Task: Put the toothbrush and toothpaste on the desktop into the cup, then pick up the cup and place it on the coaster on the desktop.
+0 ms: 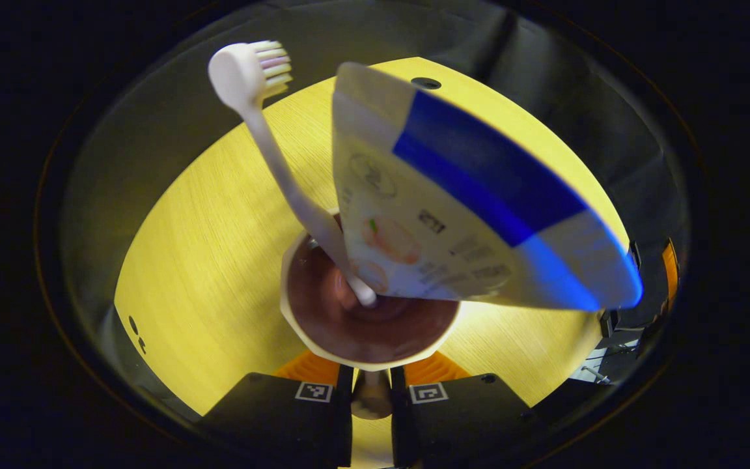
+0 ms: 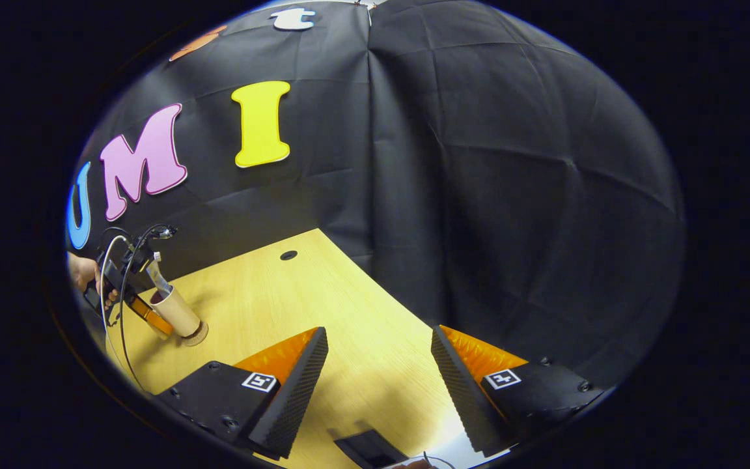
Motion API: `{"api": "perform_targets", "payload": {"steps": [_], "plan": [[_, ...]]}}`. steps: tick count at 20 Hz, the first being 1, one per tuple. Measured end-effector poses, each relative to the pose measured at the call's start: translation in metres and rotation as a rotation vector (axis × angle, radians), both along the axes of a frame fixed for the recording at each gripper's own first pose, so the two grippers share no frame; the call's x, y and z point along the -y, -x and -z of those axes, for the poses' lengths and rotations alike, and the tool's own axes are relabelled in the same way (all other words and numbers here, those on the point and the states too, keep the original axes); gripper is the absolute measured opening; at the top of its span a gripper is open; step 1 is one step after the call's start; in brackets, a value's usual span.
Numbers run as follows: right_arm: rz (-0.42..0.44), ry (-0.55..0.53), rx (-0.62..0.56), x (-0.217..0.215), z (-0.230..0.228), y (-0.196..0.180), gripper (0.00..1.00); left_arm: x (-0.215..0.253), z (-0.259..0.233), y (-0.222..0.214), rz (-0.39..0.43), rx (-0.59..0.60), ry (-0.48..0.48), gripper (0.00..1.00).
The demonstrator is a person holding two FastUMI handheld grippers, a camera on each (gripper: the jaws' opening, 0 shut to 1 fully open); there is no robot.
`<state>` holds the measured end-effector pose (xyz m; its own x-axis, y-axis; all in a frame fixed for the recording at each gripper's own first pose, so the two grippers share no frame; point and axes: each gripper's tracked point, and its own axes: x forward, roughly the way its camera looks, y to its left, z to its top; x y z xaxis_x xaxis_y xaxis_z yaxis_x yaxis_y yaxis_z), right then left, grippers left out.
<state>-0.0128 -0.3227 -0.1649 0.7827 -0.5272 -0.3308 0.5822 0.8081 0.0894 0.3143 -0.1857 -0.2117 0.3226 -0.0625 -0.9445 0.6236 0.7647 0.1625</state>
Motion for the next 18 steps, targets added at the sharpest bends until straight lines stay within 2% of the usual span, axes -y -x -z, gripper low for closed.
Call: {"api": "perform_targets", "payload": {"steps": [8, 9, 11, 12, 15, 18], "plan": [[-0.014, 0.001, -0.002, -0.008, 0.002, -0.004, 0.98, 0.013, 0.014, -0.003, 0.004, -0.006, -0.028, 0.29], [-0.019, 0.003, -0.001, -0.01, 0.002, -0.006, 0.98, 0.014, 0.016, -0.004, 0.0, -0.008, -0.029, 0.24], [-0.028, 0.002, -0.001, -0.012, 0.002, -0.01, 0.99, 0.016, 0.02, -0.006, -0.008, -0.009, -0.033, 0.36], [-0.032, -0.001, -0.001, -0.014, 0.003, -0.011, 0.99, 0.015, 0.019, -0.006, -0.012, -0.008, -0.032, 0.32], [-0.053, -0.007, -0.001, -0.021, 0.005, -0.019, 0.99, 0.01, 0.012, -0.006, -0.022, 0.005, -0.022, 0.35], [-0.074, 0.007, 0.006, -0.026, -0.001, -0.028, 0.98, 0.012, 0.008, 0.0, -0.034, 0.003, 0.014, 0.53]]}}
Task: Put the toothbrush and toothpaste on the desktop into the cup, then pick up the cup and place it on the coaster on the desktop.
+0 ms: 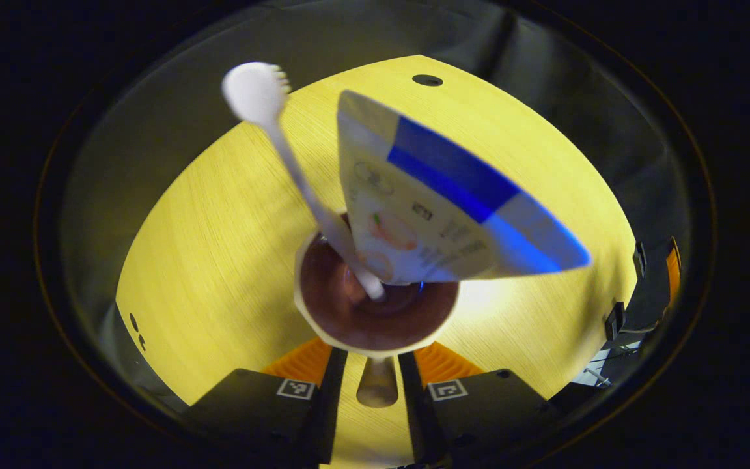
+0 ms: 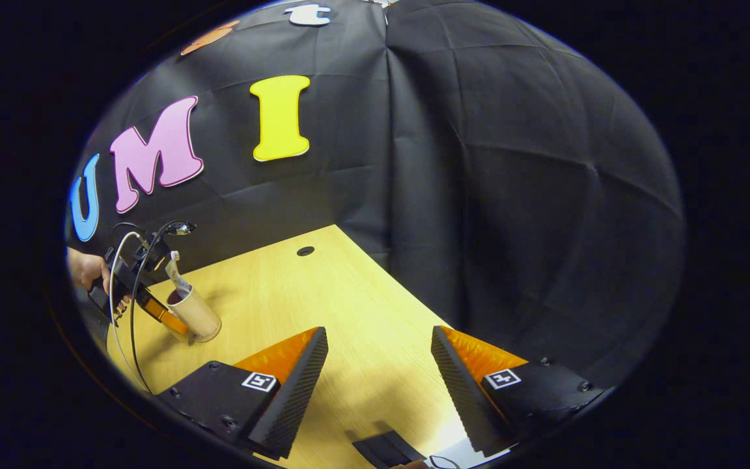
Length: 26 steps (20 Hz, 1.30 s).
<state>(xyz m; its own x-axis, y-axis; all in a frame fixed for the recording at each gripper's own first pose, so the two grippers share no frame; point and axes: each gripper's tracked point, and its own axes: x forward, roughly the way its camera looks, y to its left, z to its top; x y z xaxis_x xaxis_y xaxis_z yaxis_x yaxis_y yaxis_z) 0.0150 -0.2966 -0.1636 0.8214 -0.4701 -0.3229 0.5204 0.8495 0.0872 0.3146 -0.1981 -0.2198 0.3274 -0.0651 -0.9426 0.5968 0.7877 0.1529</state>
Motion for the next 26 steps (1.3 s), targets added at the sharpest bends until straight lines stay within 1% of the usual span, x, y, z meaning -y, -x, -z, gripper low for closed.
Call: {"api": "perform_targets", "payload": {"steps": [3, 4, 5, 6, 7, 9, 12, 14, 17, 18, 19, 20, 21, 22, 24, 26], "plan": [[-0.034, 0.003, 0.007, -0.011, -0.007, -0.012, 0.98, -0.004, -0.021, 0.016, -0.04, 0.017, 0.079, 0.74], [-0.046, 0.008, 0.015, -0.016, -0.012, -0.014, 0.99, -0.007, -0.028, 0.02, -0.051, 0.038, 0.106, 0.77], [-0.058, 0.019, 0.027, -0.021, -0.019, -0.017, 0.99, -0.01, -0.038, 0.023, -0.059, 0.062, 0.13, 0.78], [-0.072, 0.03, 0.034, -0.027, -0.025, -0.02, 0.99, -0.015, -0.049, 0.026, -0.063, 0.088, 0.147, 0.82], [-0.09, 0.037, 0.039, -0.033, -0.028, -0.025, 0.99, -0.019, -0.058, 0.031, -0.067, 0.115, 0.163, 1.0], [-0.131, 0.052, 0.05, -0.048, -0.039, -0.033, 0.99, -0.027, -0.079, 0.043, -0.076, 0.162, 0.194, 0.99], [-0.192, 0.088, 0.065, -0.07, -0.056, -0.042, 0.98, -0.039, -0.11, 0.07, -0.131, 0.225, 0.275, 0.98], [-0.236, 0.096, 0.074, -0.09, -0.067, -0.046, 0.99, -0.053, -0.131, 0.087, -0.163, 0.301, 0.314, 0.98], [-0.297, 0.124, 0.091, -0.123, -0.086, -0.045, 0.98, -0.077, -0.164, 0.12, -0.202, 0.441, 0.35, 0.98], [-0.317, 0.134, 0.093, -0.134, -0.09, -0.044, 0.98, -0.086, -0.177, 0.131, -0.223, 0.496, 0.371, 0.93], [-0.344, 0.141, 0.09, -0.146, -0.092, -0.043, 0.99, -0.097, -0.187, 0.144, -0.25, 0.543, 0.389, 0.98], [-0.37, 0.147, 0.085, -0.159, -0.095, -0.039, 0.99, -0.107, -0.199, 0.157, -0.281, 0.597, 0.416, 0.98], [-0.394, 0.157, 0.078, -0.162, -0.101, -0.025, 0.99, -0.116, -0.21, 0.169, -0.302, 0.642, 0.44, 0.98], [-0.417, 0.169, 0.073, -0.174, -0.105, -0.02, 0.99, -0.126, -0.222, 0.181, -0.322, 0.699, 0.459, 0.98], [-0.457, 0.186, 0.074, -0.199, -0.112, -0.008, 0.99, -0.147, -0.24, 0.205, -0.339, 0.817, 0.48, 0.98], [-0.489, 0.181, 0.072, -0.223, -0.113, 0.003, 0.99, -0.169, -0.253, 0.229, -0.357, 0.932, 0.49, 0.98]]}}
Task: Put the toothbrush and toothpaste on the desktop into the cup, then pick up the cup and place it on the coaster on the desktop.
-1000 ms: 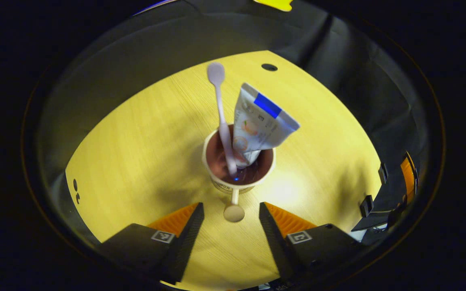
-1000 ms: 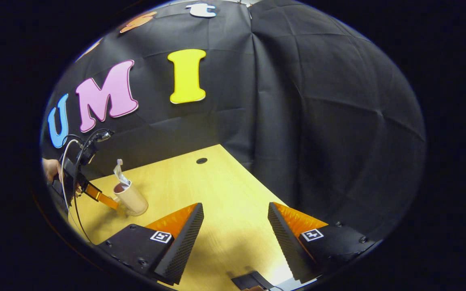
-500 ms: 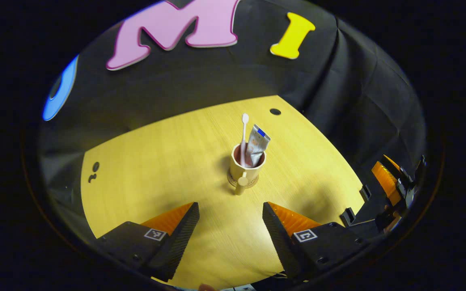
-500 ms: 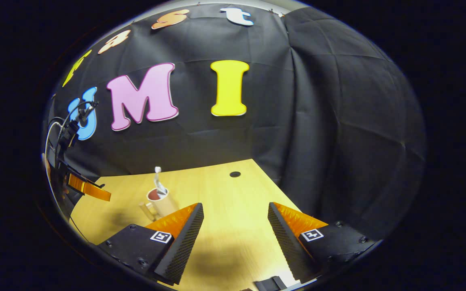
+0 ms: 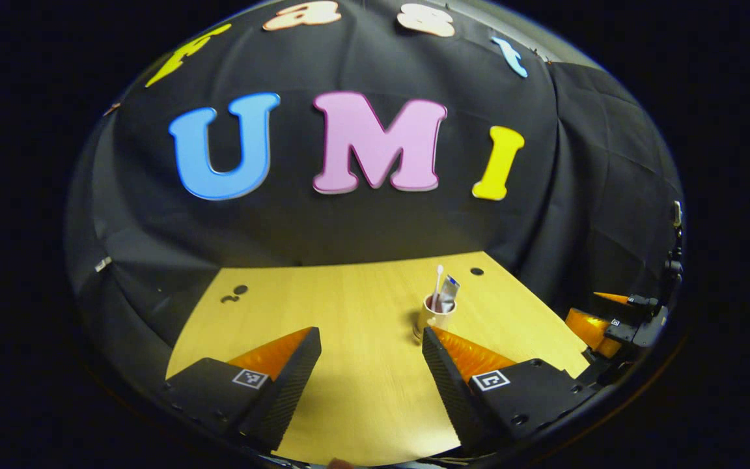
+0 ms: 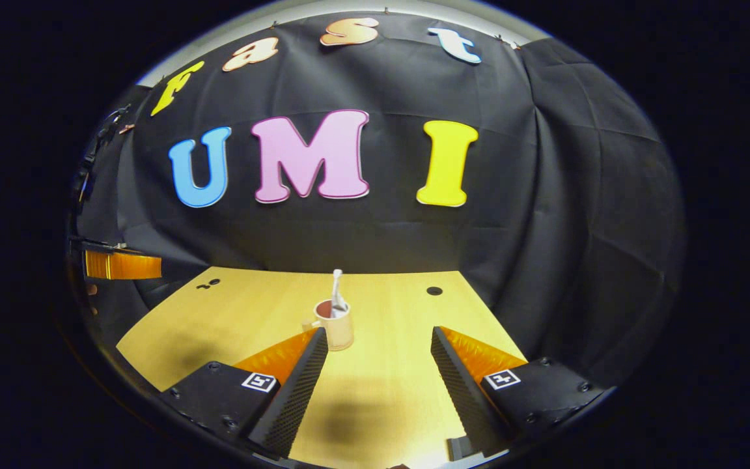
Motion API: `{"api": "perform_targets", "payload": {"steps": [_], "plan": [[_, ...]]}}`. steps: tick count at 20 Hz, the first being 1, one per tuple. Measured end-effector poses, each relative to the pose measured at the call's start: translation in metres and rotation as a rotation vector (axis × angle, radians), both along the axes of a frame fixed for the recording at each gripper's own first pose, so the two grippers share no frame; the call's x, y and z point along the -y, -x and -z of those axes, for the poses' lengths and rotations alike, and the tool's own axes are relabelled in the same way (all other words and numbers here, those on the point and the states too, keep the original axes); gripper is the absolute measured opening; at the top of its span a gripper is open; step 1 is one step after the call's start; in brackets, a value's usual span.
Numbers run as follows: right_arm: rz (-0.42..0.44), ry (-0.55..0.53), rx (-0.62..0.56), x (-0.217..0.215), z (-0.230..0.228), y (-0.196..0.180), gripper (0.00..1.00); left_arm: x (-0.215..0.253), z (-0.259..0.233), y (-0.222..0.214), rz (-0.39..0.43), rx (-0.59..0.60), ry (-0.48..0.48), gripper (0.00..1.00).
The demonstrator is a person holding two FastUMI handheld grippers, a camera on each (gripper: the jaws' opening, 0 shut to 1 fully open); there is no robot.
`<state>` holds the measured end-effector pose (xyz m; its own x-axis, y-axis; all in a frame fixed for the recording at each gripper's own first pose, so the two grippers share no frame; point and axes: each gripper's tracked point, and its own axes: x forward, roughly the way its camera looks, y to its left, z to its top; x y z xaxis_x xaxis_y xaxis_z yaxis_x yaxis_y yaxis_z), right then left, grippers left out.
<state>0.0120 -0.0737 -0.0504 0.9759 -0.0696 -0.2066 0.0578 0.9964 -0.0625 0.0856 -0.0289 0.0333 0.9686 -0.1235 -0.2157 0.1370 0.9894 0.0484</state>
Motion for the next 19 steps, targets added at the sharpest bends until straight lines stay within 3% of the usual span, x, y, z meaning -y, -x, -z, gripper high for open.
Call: {"api": "perform_targets", "payload": {"steps": [5, 9, 12, 19], "plan": [[-0.019, -0.019, -0.031, -0.053, 0.009, 0.021, 0.98, -0.03, 0.009, 0.056, -0.069, 0.139, 0.061, 0.97], [-0.009, -0.018, -0.074, -0.075, 0.025, 0.044, 0.98, -0.052, 0.035, 0.098, -0.11, 0.156, 0.021, 0.97], [-0.004, -0.02, -0.078, -0.087, 0.026, 0.061, 0.98, -0.047, 0.045, 0.127, -0.101, 0.16, 0.063, 0.97], [-0.003, -0.007, -0.052, -0.095, 0.02, 0.087, 0.98, -0.04, 0.039, 0.14, -0.062, 0.204, 0.064, 0.97]]}}
